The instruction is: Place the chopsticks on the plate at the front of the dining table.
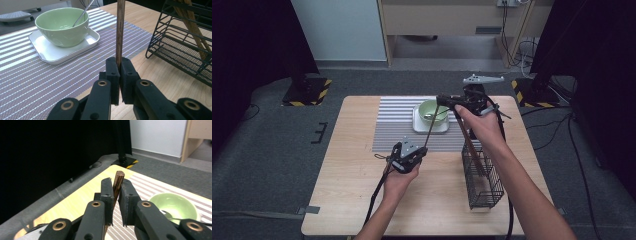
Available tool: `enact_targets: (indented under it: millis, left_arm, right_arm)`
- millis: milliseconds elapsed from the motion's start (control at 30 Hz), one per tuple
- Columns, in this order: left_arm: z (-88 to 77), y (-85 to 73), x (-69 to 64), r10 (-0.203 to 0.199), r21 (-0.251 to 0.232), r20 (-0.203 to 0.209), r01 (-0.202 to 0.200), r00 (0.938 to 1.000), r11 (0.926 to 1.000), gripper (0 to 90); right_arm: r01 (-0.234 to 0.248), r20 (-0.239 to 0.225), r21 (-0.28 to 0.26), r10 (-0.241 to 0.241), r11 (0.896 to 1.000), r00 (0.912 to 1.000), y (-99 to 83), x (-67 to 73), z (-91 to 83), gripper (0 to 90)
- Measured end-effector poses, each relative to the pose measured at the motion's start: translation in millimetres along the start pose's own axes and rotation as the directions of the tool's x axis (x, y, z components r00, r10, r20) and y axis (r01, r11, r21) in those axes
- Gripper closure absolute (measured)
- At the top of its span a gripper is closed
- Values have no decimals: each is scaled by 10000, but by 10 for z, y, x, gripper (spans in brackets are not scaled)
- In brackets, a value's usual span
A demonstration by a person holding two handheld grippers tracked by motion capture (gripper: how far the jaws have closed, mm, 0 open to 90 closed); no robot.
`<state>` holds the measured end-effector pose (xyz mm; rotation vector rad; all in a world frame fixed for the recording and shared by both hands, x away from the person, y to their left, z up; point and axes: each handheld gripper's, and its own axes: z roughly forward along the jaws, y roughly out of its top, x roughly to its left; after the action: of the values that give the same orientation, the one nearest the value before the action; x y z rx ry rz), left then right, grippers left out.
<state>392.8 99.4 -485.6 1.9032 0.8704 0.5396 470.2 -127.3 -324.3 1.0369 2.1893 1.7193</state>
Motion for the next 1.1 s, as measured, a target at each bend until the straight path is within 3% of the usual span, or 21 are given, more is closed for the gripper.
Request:
enact_targets:
  millis: [300, 667, 867, 1100]
  left_arm:
    - [-14, -14, -10, 27, -69, -85, -28, 10000, 10000, 862]
    - [-39, -15, -26, 33, -92, -58, -33, 10000, 10000, 863]
    - [-23, -3, -10, 68, 119, -122, -66, 9999, 9999, 863]
    - [-14, 47, 50, -160, 26, -146, 160, 9998, 9999, 863]
  right_arm:
    - [-301, -183, 56, 302, 9995, 9994, 3, -26, 4, 832]
    - [-174, 148, 47, 173, 9998, 9997, -15, -83, -10, 801]
    - [230, 27, 47, -231, 9997, 9997, -58, -59, -32, 628]
    - [496, 441, 215, -505, 9985, 9977, -160, -115, -109, 472]
